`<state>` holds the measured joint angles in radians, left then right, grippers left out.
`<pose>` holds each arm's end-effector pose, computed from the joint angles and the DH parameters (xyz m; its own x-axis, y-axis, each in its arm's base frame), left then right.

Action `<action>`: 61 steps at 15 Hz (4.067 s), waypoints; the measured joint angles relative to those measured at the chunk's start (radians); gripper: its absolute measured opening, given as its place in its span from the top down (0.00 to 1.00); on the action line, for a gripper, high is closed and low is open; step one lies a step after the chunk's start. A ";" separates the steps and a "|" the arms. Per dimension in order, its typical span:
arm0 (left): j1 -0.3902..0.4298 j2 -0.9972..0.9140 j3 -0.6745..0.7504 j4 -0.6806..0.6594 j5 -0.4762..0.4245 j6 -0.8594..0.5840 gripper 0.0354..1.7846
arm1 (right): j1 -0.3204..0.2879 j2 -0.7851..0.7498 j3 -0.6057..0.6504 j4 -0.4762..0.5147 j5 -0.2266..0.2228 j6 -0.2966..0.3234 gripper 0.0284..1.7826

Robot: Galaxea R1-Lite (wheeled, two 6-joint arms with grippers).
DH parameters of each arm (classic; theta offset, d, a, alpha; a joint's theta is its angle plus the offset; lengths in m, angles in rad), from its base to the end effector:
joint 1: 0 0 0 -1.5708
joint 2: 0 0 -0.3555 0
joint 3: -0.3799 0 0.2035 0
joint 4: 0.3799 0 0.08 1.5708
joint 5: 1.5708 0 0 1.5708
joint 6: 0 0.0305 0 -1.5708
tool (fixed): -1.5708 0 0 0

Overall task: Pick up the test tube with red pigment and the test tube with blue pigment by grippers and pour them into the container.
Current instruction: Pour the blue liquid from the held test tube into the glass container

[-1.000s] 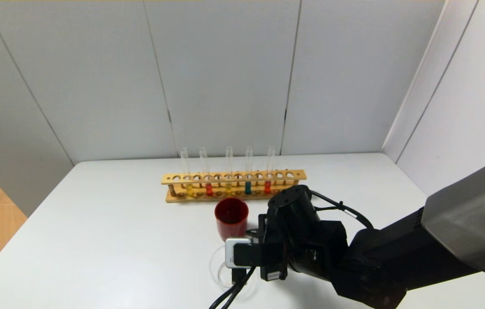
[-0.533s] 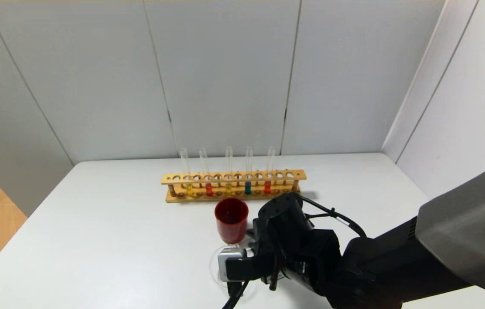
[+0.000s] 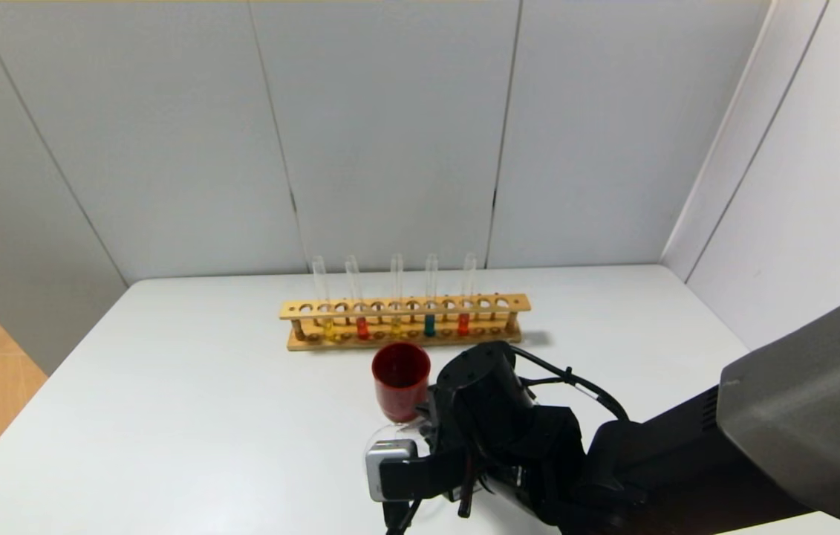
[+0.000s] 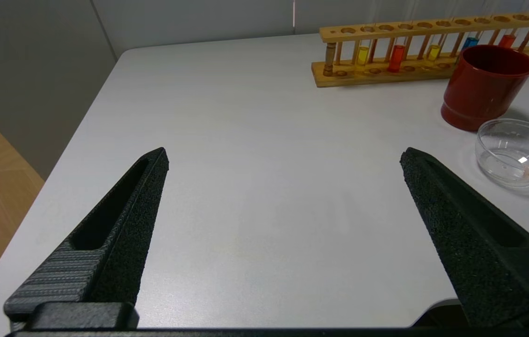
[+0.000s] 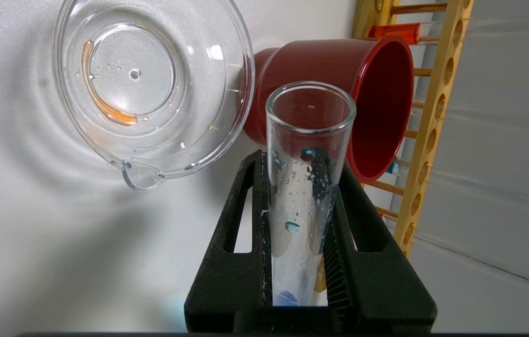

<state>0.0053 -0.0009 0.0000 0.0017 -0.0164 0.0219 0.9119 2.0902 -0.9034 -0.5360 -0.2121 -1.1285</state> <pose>-0.0561 -0.0008 0.0752 0.9999 -0.0111 -0.0008 0.0111 0.9997 0.0219 0.2528 0.3160 0.0951 0.6426 0.4861 -0.5922 -0.6222 -0.1201 -0.7736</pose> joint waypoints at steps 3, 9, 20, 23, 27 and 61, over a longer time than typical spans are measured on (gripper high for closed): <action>0.000 0.000 0.000 0.000 0.000 0.000 0.02 | 0.000 0.001 -0.001 -0.002 -0.001 0.000 0.79; 0.000 0.000 0.000 0.000 0.000 0.000 0.02 | 0.000 0.016 -0.045 -0.026 -0.061 -0.107 0.79; 0.000 0.000 0.000 0.000 0.000 0.000 0.02 | -0.008 0.040 -0.064 -0.017 -0.141 -0.217 0.79; 0.000 0.000 0.000 0.000 0.000 0.000 0.02 | -0.009 0.052 -0.070 -0.015 -0.143 -0.253 0.79; 0.000 0.000 0.000 0.000 0.000 0.000 0.02 | -0.008 0.058 -0.065 -0.011 -0.143 -0.276 0.79; 0.000 0.000 0.000 0.000 0.000 0.000 0.02 | 0.013 0.067 -0.113 0.033 -0.218 -0.458 0.79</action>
<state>0.0057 -0.0009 0.0000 0.0013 -0.0168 0.0221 0.9247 2.1577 -1.0164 -0.5032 -0.4300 -1.5862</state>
